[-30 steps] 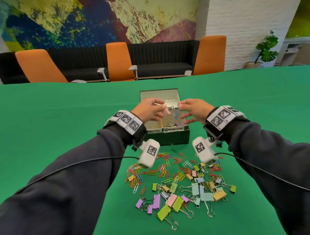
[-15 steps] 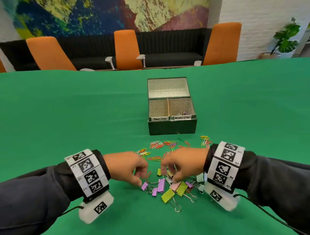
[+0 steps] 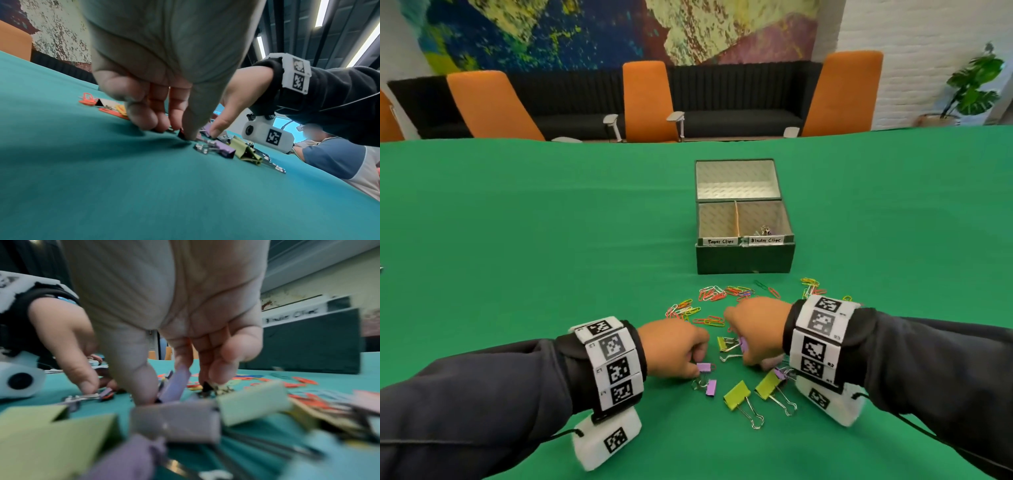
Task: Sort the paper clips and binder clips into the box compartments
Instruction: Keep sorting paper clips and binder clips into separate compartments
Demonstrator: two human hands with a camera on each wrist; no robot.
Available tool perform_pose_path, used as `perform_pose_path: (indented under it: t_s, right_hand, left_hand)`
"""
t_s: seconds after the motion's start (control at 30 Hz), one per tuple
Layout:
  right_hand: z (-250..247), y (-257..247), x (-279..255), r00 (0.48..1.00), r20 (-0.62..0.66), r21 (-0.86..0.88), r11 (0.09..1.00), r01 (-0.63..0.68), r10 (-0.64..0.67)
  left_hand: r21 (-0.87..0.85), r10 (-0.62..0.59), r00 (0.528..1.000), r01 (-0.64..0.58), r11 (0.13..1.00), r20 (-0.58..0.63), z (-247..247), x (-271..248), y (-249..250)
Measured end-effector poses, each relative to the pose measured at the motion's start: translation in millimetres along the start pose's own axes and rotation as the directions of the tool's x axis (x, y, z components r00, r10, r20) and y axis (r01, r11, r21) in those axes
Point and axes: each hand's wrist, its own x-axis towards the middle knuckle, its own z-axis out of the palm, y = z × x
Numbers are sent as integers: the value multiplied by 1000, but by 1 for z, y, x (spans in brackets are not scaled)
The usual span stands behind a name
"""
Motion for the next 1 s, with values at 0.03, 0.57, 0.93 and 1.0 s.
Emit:
perform_pose_path:
  t_s: [0.03,0.57,0.93,1.0]
  right_hand:
    - [0,5,0,1000,-20,15,1000,-13,13]
    - [-9,62,0,943,-289,432,901,-27,166]
    - [-4,77,-10,906,-333,565,824,-30,261]
    - [-1,79,-10,901,-339,598,801,-17,272]
  left_hand:
    - [-15,7,1000,-7,1000,-6,0,2,0]
    - [88,288,946,-303,949,149,-7,26,18]
    - [-6,210,976,-211,978,-51,-17,37,13]
    - [-30,232,972,-233,972,-23,-15,33,17]
